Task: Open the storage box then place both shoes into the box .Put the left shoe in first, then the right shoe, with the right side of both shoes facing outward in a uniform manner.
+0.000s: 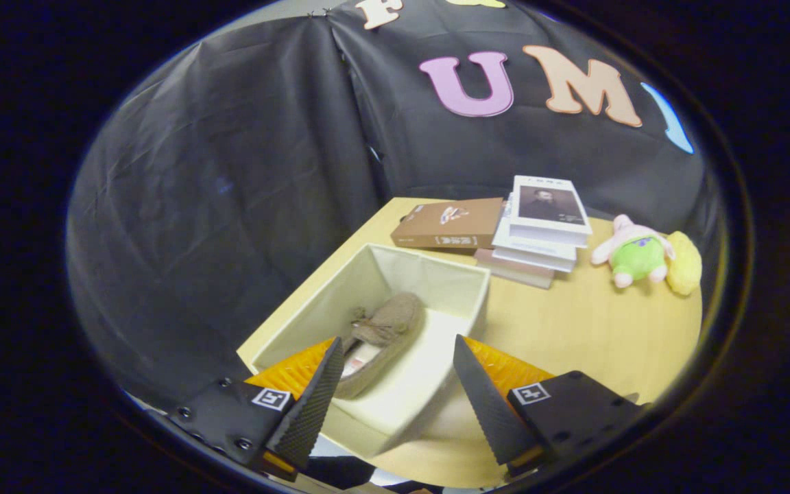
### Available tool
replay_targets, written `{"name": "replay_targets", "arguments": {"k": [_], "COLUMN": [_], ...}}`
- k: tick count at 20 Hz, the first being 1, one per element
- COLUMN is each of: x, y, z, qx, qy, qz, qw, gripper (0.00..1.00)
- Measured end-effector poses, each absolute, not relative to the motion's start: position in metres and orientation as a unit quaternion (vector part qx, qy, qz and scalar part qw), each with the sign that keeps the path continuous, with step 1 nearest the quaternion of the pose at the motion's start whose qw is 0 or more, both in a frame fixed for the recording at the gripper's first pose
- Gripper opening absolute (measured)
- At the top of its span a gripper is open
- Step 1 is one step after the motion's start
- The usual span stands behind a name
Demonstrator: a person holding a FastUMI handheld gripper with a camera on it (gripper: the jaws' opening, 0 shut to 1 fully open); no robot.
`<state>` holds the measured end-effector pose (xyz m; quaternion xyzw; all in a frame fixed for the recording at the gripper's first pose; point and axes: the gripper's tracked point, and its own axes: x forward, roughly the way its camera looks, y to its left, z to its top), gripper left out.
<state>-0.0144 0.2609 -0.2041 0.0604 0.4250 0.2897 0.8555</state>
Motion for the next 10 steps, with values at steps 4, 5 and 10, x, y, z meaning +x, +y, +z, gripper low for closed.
{"name": "replay_targets", "arguments": {"k": [4, 5, 10], "x": [-0.018, -0.016, -0.015], "y": [0.208, 0.192, 0.120], "z": [-0.206, -0.205, -0.220], "qx": [0.056, 0.055, 0.053], "qy": [0.421, 0.416, 0.411], "qz": [0.258, 0.246, 0.174], "qw": [0.868, 0.874, 0.893], "gripper": [1.00, 1.00, 1.00]}}
